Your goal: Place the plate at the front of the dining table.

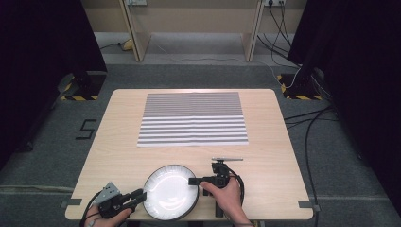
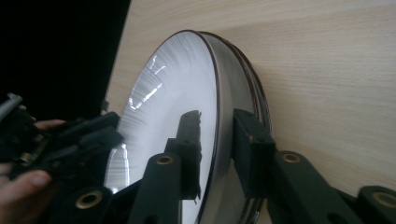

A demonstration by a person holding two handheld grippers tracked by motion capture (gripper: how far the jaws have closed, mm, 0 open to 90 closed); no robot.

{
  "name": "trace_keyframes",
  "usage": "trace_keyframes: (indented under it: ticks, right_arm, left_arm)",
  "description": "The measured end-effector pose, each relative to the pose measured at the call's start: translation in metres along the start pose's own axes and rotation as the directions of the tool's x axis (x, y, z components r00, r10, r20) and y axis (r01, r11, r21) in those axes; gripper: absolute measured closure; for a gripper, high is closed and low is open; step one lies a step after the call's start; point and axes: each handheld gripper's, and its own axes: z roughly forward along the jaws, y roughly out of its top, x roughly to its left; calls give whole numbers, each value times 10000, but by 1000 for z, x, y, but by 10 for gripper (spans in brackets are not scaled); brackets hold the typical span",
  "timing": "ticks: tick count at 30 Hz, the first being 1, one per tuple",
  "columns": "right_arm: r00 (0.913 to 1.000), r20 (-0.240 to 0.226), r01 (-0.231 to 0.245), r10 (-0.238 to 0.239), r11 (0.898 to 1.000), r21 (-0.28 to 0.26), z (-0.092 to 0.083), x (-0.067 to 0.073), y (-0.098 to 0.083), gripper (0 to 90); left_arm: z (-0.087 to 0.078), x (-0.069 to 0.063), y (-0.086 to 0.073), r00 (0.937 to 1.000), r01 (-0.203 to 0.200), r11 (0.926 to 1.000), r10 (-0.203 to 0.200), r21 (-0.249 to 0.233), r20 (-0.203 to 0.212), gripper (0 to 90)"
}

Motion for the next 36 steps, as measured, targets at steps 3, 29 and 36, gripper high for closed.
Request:
trace_keyframes:
  ticks: [3, 29, 36]
  right_arm:
    - [10000, -2, -81, 81, 9999, -76, 1, 0, 1, 726]
    - [9748, -1658, -1613, 1491, 9849, -622, 5, -24, -2, 775]
    - [9765, -1675, -1501, 1352, 9854, -798, -1, -22, 1, 773]
  left_arm:
    - [0, 0, 0, 10000, 14, 10000, -14, -2, -12, 714]
    - [-31, 33, 4, 9855, 1500, 9627, -1638, -2254, -436, 613]
    - [-31, 35, 3, 9842, 1538, 9605, -1698, -2318, -506, 615]
